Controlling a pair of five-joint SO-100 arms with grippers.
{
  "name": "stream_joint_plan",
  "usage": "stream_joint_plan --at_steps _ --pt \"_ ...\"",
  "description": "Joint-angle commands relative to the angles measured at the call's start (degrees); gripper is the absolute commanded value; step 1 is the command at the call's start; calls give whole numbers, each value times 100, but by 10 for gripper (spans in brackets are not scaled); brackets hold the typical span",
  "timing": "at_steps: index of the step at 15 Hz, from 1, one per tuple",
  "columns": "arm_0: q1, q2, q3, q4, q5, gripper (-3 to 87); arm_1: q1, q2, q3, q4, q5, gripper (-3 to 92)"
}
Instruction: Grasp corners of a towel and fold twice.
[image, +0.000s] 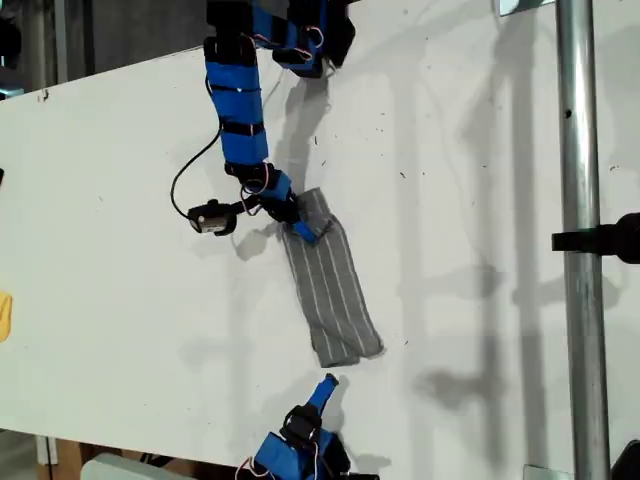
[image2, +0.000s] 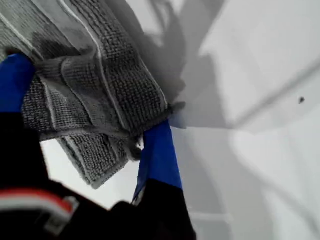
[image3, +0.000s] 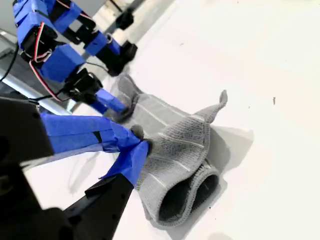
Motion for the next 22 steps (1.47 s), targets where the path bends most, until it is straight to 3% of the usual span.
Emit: stream_joint_plan --at_steps 1,2,5,7,9,11,16,22 --pt "62 44 -44 53 -70 -24 -237 -53 -615 53 475 104" --pt "62 44 -44 62 -79 -24 -237 -26 -686 264 545 21" --pt "62 44 -26 123 -70 -23 -79 729 -756 1573 431 -2" --pt "9 44 -53 79 53 -22 26 1978 -993 3243 457 -2" --pt "-18 44 -97 0 123 -23 448 4386 -800 4931 976 -2" --pt "-18 44 -105 -26 123 -23 571 5212 -949 5924 1248 -2" --pt "-114 44 -79 -105 167 -25 0 3964 -571 3454 976 -2" --pt "-132 44 -53 -132 176 -25 -193 1494 -1283 1793 923 -2"
